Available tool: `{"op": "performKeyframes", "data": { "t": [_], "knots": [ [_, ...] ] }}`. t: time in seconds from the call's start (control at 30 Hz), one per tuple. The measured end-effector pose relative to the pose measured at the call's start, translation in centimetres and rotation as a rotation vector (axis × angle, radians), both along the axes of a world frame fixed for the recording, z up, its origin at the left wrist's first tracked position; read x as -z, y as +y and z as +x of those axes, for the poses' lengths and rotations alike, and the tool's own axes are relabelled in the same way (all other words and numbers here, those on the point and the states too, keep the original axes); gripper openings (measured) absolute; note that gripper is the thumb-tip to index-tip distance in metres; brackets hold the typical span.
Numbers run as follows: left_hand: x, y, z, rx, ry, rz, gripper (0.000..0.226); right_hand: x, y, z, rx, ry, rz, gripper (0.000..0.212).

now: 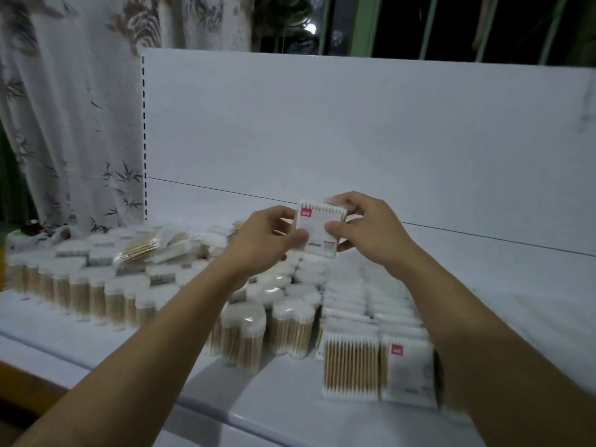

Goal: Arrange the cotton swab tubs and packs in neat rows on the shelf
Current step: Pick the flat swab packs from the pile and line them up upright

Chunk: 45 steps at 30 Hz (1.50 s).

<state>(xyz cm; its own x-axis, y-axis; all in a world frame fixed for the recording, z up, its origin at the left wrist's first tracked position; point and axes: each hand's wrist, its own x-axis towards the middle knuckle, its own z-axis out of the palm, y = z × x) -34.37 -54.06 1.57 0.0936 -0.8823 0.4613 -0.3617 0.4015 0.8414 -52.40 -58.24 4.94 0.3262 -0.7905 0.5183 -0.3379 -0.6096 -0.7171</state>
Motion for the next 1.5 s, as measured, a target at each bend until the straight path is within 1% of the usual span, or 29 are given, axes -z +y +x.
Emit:
{"op": "performKeyframes", "data": {
  "t": [0.07,0.27,0.33,0.37,0.47,0.5,0.57,0.7,0.8,0.87,0.93,1.0,1.07,1.13,1.23,1.4,1.5],
  "knots": [
    [-0.1,-0.5,-2.2,0.024,-0.008,-0.017,0.008,-0.3,0.0,-2.2,0.044,0.008,-0.002,0.029],
    [-0.4,-2.0,-9.8,0.085,-0.068,-0.046,0.008,-0.7,0.5,-10.0,0.180,0.019,-0.022,0.030],
    [-0.4,-2.5,-12.8,0.094,-0.109,-0.040,0.012,-0.6,0.8,-12.9,0.243,0.039,-0.037,0.032],
    [-0.4,-2.6,-14.5,0.094,-0.141,-0.035,0.019,-0.5,0.9,-14.5,0.283,0.052,-0.054,0.032],
    [-0.4,-2.5,-19.7,0.043,-0.323,-0.067,0.055,-0.5,1.4,-19.9,0.416,0.071,-0.089,0.031],
    [-0.3,-2.4,-21.5,0.031,-0.387,-0.094,0.062,-0.5,1.5,-22.0,0.452,0.068,-0.093,0.031],
    [0.0,-2.1,-25.0,0.066,-0.477,-0.116,0.064,-0.1,1.8,-26.4,0.525,0.050,-0.095,0.030],
    [0.8,-1.6,-32.4,0.225,-0.710,-0.091,0.056,1.9,1.7,-35.6,0.714,0.009,-0.074,0.032],
    [1.4,-1.3,-37.2,0.260,-0.878,-0.073,0.066,4.0,0.8,-40.8,0.874,0.122,-0.079,0.036],
    [2.0,-1.1,-39.8,0.266,-0.996,-0.047,0.075,5.0,0.1,-43.2,0.927,0.217,-0.068,0.038],
    [2.6,-0.9,-41.8,0.281,-1.087,-0.035,0.080,5.6,-0.3,-45.3,0.952,0.279,-0.031,0.037],
    [3.1,-0.8,-43.4,0.284,-1.158,-0.032,0.080,6.2,-0.7,-46.9,0.947,0.341,0.014,0.037],
    [3.6,-0.8,-44.5,0.260,-1.240,-0.047,0.079,7.1,-1.2,-47.6,0.859,0.380,0.075,0.038],
    [3.9,-0.8,-45.2,0.216,-1.294,-0.062,0.076,8.2,-1.6,-47.2,0.747,0.373,0.123,0.037],
    [4.0,-0.9,-45.9,0.158,-1.312,-0.062,0.069,10.1,-2.7,-46.4,0.694,0.363,0.138,0.035],
    [4.1,-0.8,-46.5,0.156,-1.331,-0.023,0.065,11.9,-4.2,-46.2,0.717,0.331,0.102,0.028],
    [3.9,-0.9,-46.5,0.154,-1.321,-0.009,0.065,12.3,-4.3,-46.1,0.727,0.355,0.025,0.038]
  ]
}}
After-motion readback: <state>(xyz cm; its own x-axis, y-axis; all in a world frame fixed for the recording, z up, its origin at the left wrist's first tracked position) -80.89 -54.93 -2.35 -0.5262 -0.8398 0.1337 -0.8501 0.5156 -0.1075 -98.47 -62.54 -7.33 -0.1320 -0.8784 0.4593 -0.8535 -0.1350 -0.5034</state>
